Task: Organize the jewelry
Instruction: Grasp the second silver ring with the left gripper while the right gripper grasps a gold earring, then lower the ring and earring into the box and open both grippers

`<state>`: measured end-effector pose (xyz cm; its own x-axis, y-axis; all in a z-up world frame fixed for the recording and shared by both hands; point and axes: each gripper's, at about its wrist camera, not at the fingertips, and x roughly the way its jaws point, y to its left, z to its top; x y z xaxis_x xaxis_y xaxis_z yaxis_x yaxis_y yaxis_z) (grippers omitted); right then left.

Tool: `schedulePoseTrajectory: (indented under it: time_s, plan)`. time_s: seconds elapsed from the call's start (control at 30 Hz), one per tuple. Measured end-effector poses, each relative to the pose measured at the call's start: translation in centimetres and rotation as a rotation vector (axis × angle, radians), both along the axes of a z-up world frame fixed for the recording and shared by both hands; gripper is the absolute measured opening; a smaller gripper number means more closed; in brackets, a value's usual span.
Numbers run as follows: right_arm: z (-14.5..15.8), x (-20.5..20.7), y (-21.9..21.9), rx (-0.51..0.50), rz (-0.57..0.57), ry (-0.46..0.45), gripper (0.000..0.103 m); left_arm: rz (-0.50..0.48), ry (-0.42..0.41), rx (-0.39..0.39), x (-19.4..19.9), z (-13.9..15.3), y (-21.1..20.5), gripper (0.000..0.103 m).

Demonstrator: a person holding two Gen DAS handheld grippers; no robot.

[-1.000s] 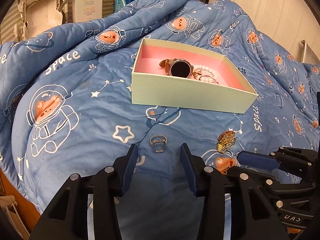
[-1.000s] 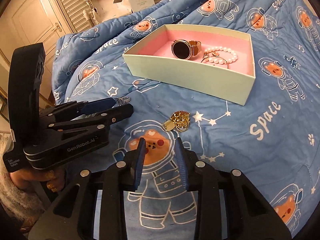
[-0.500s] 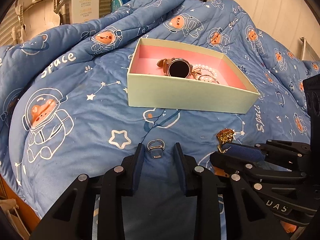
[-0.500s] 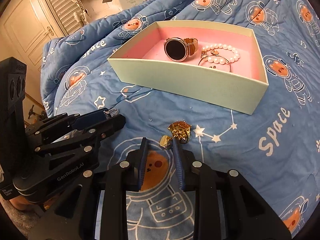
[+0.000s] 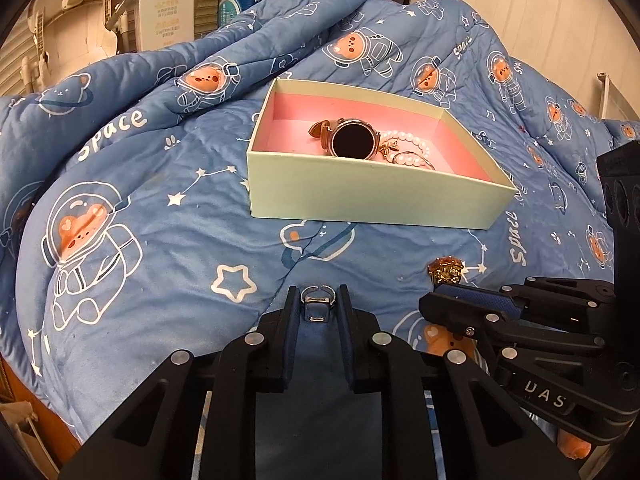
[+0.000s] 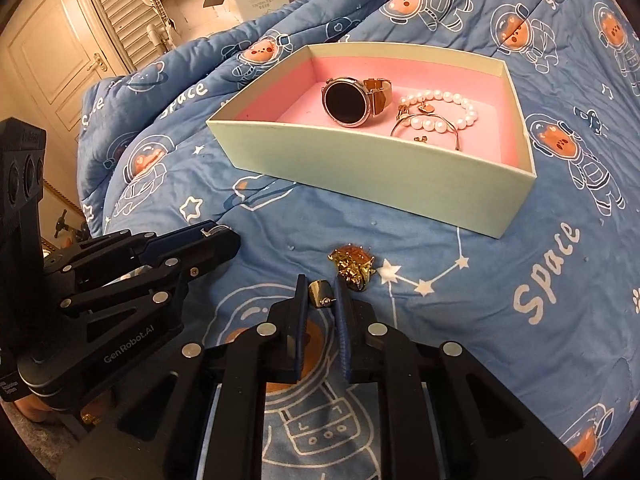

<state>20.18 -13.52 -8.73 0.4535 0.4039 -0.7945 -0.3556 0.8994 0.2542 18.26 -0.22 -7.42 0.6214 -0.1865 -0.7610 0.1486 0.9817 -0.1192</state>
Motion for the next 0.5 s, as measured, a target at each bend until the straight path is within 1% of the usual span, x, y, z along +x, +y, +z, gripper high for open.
schedulePoseTrajectory:
  time_s: [0.33,0.5]
  plan:
    - [0.2,-0.5,-1.4,0.05,-0.006,0.024,0.013,0.002,0.0,-0.03,-0.8,0.2,0.3,0.018]
    - [0.7,-1.2,-2.2,0.055,-0.005,0.028,0.013,-0.001,0.003,-0.052,-1.5,0.5,0.2,0.018]
